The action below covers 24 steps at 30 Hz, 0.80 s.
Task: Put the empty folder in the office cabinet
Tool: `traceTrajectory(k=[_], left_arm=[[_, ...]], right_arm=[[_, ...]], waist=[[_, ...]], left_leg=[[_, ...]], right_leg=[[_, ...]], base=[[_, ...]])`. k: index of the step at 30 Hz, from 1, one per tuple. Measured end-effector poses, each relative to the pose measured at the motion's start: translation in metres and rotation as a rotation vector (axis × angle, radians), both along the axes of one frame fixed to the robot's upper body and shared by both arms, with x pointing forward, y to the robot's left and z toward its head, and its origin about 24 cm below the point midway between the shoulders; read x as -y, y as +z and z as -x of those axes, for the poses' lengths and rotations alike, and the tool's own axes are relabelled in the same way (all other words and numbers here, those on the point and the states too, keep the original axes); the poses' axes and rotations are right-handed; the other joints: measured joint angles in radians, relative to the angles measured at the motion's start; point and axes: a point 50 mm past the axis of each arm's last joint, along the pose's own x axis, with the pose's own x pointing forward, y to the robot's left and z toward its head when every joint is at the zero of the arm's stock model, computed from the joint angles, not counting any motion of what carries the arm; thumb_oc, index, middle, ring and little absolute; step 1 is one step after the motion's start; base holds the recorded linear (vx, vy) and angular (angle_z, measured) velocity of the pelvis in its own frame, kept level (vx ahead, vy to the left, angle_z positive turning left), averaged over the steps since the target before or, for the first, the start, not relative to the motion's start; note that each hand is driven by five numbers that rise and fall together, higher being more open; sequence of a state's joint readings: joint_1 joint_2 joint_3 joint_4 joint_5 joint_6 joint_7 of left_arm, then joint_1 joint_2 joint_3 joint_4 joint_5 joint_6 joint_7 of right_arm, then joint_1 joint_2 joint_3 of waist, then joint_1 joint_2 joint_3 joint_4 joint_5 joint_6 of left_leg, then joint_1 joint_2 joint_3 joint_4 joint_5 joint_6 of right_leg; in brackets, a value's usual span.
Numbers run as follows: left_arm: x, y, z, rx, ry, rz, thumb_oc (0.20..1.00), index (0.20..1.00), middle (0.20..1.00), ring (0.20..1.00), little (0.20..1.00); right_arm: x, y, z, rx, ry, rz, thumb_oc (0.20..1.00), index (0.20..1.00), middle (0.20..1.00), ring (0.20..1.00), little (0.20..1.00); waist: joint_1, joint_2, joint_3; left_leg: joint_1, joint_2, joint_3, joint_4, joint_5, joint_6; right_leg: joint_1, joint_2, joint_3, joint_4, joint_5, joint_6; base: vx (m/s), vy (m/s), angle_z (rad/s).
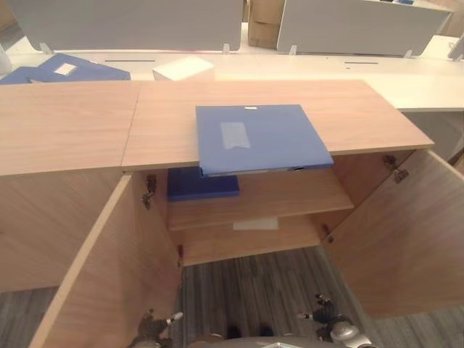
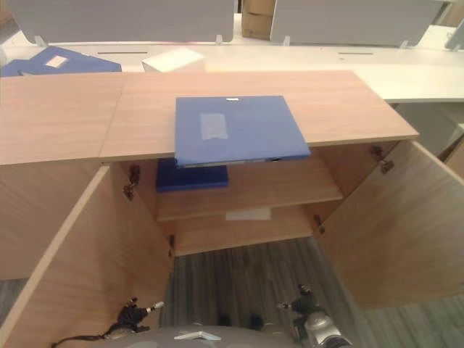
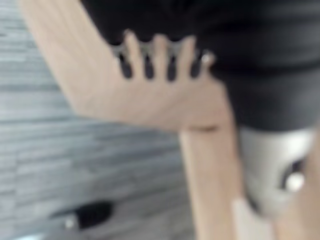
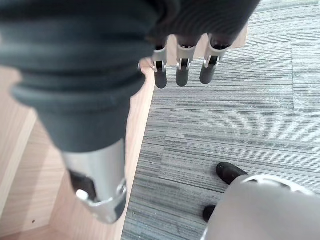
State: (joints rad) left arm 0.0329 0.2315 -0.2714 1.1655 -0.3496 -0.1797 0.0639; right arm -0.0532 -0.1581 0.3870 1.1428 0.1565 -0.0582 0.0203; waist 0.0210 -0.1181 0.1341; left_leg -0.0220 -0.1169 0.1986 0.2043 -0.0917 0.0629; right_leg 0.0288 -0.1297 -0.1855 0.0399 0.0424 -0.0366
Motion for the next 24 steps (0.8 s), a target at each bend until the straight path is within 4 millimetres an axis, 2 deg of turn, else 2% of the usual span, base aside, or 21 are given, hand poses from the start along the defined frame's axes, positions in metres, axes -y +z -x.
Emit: traceTrajectory(k=[1, 2, 3, 4, 6, 9, 14, 18, 20, 23, 24], left_arm=[[0.003, 0.003, -0.012, 0.031, -0.008, -0.002, 1.0, 1.0, 1.0, 1.0, 1.0], [0.01, 0.003, -0.016, 0.048, -0.012, 0.007, 1.0, 1.0, 1.0, 1.0, 1.0], [0.012, 0.006, -0.02, 0.078, -0.018, 0.013, 1.0, 1.0, 1.0, 1.0, 1.0], [0.01, 0.01, -0.024, 0.104, -0.02, 0.005, 1.0, 1.0, 1.0, 1.0, 1.0], [0.008, 0.014, -0.03, 0.131, -0.019, -0.001, 1.0, 1.0, 1.0, 1.0, 1.0], [0.01, 0.01, -0.022, 0.098, -0.014, -0.005, 1.0, 1.0, 1.0, 1.0, 1.0], [0.007, 0.008, -0.013, 0.079, 0.006, -0.056, 1.0, 1.0, 1.0, 1.0, 1.0], [0.006, 0.011, -0.017, 0.11, 0.024, -0.086, 1.0, 1.0, 1.0, 1.0, 1.0], [0.006, 0.015, -0.023, 0.147, 0.032, -0.111, 1.0, 1.0, 1.0, 1.0, 1.0], [0.008, 0.034, -0.05, 0.309, 0.026, -0.175, 1.0, 1.0, 1.0, 1.0, 1.0], [0.007, 0.046, -0.063, 0.381, 0.013, -0.207, 1.0, 1.0, 1.0, 1.0, 1.0]], right_arm=[[0.009, 0.0, 0.002, -0.004, 0.005, 0.02, 1.0, 1.0, 1.0, 1.0, 1.0], [0.021, 0.001, 0.002, -0.01, 0.012, 0.051, 1.0, 1.0, 1.0, 1.0, 1.0], [0.029, 0.002, 0.004, -0.01, 0.017, 0.074, 1.0, 1.0, 1.0, 1.0, 1.0], [0.031, 0.002, 0.007, -0.018, 0.015, 0.079, 1.0, 1.0, 1.0, 1.0, 1.0], [0.032, 0.001, 0.011, -0.027, 0.01, 0.079, 1.0, 1.0, 1.0, 1.0, 1.0], [0.032, -0.001, 0.017, -0.044, 0.005, 0.077, 1.0, 1.0, 1.0, 1.0, 1.0], [0.038, -0.002, 0.027, -0.063, -0.023, 0.079, 1.0, 1.0, 1.0, 1.0, 1.0], [0.044, -0.001, 0.025, -0.051, -0.013, 0.09, 1.0, 1.0, 1.0, 1.0, 1.0], [0.046, 0.001, 0.022, -0.042, -0.008, 0.092, 1.0, 1.0, 1.0, 1.0, 1.0], [0.058, 0.008, 0.01, -0.005, 0.006, 0.117, 1.0, 1.0, 1.0, 1.0, 1.0], [0.062, 0.01, 0.006, 0.008, 0.013, 0.125, 1.0, 1.0, 1.0, 1.0, 1.0]], waist=[[-0.008, 0.015, -0.002], [-0.01, 0.058, 0.009], [-0.015, 0.077, 0.004], [-0.016, 0.081, 0.007], [-0.017, 0.104, 0.01], [-0.04, 0.13, 0.002], [-0.041, 0.15, -0.011], [-0.038, 0.155, -0.012], [-0.036, 0.161, -0.008], [-0.036, 0.2, 0.017], [-0.038, 0.208, 0.029]], left_leg=[[-0.006, 0.105, -0.005, 0.003, -0.01, -0.029], [0.018, 0.148, -0.002, -0.073, 0.03, -0.083], [0.057, 0.146, 0.004, -0.144, 0.073, -0.09], [0.074, 0.135, 0.008, -0.177, 0.095, -0.082], [0.089, 0.131, 0.013, -0.229, 0.108, -0.083], [0.116, 0.136, 0.018, -0.287, 0.129, -0.09], [0.117, 0.163, 0.032, -0.285, 0.143, -0.091], [0.116, 0.177, 0.027, -0.27, 0.155, -0.094], [0.112, 0.184, 0.025, -0.257, 0.157, -0.097], [0.103, 0.186, 0.015, -0.245, 0.161, -0.103], [0.094, 0.186, 0.013, -0.234, 0.161, -0.103]], right_leg=[[0.01, 0.031, 0.007, -0.031, -0.008, 0.056], [0.031, 0.039, 0.011, -0.053, 0.006, 0.063], [0.035, 0.036, 0.008, -0.083, 0.014, 0.066], [0.047, 0.029, 0.01, -0.112, 0.031, 0.086], [0.044, 0.024, 0.007, -0.13, 0.045, 0.088], [0.037, 0.031, 0.004, -0.13, 0.045, 0.09], [0.036, 0.059, 0.007, -0.131, 0.039, 0.079], [0.043, 0.073, 0.005, -0.131, 0.032, 0.066], [0.045, 0.078, 0.004, -0.131, 0.028, 0.061], [0.045, 0.079, -0.003, -0.131, 0.028, 0.058], [0.045, 0.077, -0.003, -0.131, 0.028, 0.058]], base=[[-0.01, -0.054, 0.05], [0.0, -0.06, -0.01], [0.0, -0.055, -0.02], [0.0, -0.048, -0.16], [-0.01, -0.038, -0.15], [0.0, -0.039, -0.07], [0.0, -0.049, -0.06], [0.01, -0.035, 0.03], [-0.01, -0.005, 0.03], [-0.03, 0.022, 0.08], [-0.01, 0.02, 0.07]])
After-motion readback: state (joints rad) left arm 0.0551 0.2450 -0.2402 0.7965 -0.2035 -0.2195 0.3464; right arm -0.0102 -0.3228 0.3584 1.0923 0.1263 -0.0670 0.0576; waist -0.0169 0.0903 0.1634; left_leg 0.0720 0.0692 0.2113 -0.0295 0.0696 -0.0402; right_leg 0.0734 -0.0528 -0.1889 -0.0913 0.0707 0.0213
